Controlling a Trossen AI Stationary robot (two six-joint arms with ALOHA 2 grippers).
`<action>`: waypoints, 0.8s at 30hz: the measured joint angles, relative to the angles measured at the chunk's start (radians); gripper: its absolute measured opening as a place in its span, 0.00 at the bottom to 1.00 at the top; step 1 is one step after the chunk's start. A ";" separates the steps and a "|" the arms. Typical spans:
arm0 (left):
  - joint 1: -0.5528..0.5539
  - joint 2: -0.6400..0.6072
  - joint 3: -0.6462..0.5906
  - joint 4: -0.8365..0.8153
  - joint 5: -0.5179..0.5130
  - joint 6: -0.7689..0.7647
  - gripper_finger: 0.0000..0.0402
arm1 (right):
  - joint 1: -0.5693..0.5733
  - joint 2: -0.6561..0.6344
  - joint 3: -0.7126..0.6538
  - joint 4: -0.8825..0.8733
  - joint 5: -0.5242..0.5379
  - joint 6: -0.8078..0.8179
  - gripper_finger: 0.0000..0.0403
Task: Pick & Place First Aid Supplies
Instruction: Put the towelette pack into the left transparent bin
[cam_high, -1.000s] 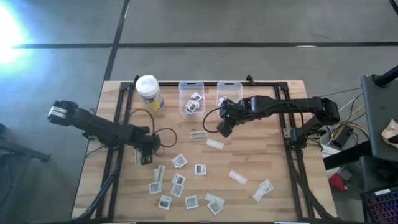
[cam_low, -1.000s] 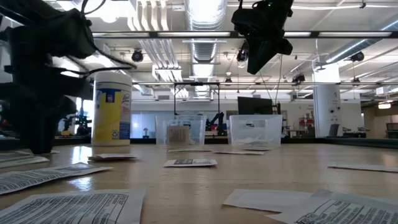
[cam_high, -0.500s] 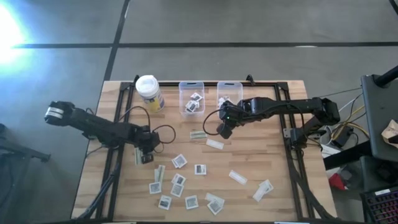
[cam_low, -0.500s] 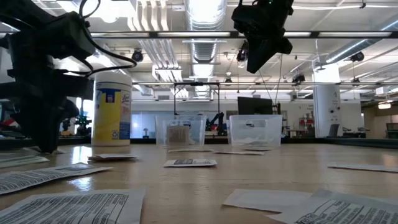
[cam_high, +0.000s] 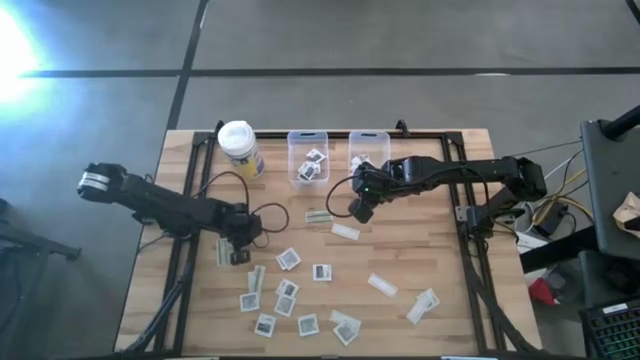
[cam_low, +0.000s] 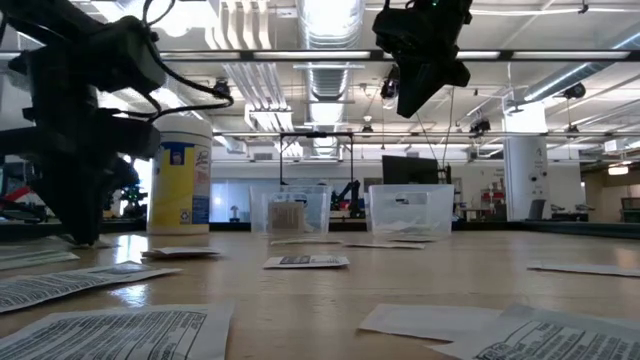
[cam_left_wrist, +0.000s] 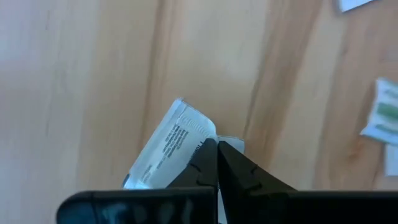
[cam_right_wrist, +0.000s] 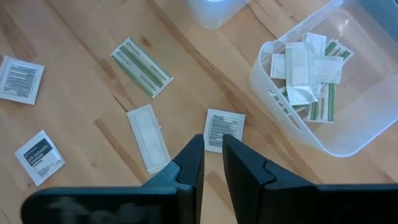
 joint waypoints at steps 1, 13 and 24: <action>0.000 -0.006 0.011 -0.004 0.001 0.011 0.00 | 0.002 0.000 0.000 0.000 0.000 0.000 0.14; 0.008 -0.028 0.187 0.092 -0.322 0.224 0.00 | 0.109 0.000 0.000 -0.003 0.000 0.030 0.14; 0.113 -0.028 0.231 0.378 -0.358 0.417 0.00 | 0.224 0.000 0.000 -0.002 0.004 0.104 0.14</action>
